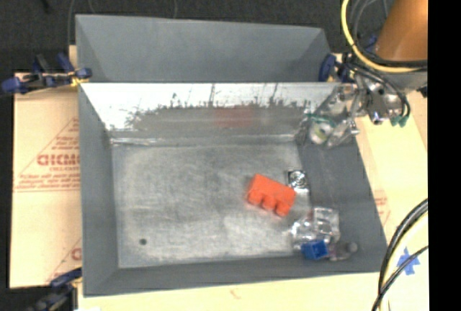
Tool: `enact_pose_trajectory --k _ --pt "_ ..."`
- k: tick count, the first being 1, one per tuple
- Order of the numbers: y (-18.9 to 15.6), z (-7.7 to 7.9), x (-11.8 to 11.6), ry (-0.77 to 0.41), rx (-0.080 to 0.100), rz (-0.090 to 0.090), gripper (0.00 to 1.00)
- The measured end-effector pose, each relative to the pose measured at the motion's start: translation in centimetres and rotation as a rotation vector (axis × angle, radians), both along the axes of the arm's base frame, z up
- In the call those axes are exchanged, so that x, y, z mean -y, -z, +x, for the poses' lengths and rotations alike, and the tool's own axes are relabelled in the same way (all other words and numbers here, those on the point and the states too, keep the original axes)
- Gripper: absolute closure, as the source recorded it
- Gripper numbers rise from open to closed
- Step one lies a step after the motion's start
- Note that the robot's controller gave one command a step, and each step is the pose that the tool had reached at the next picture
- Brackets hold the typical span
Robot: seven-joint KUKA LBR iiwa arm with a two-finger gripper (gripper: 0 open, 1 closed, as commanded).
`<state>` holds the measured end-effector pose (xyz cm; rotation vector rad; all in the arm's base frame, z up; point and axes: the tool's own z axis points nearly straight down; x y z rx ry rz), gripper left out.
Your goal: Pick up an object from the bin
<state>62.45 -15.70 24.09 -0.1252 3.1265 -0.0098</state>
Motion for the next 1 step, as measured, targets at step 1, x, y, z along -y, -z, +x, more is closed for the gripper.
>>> enact_pose_trajectory --k 1 --pt "-5.35 0.72 -1.59 -0.029 -0.001 0.001 1.0"
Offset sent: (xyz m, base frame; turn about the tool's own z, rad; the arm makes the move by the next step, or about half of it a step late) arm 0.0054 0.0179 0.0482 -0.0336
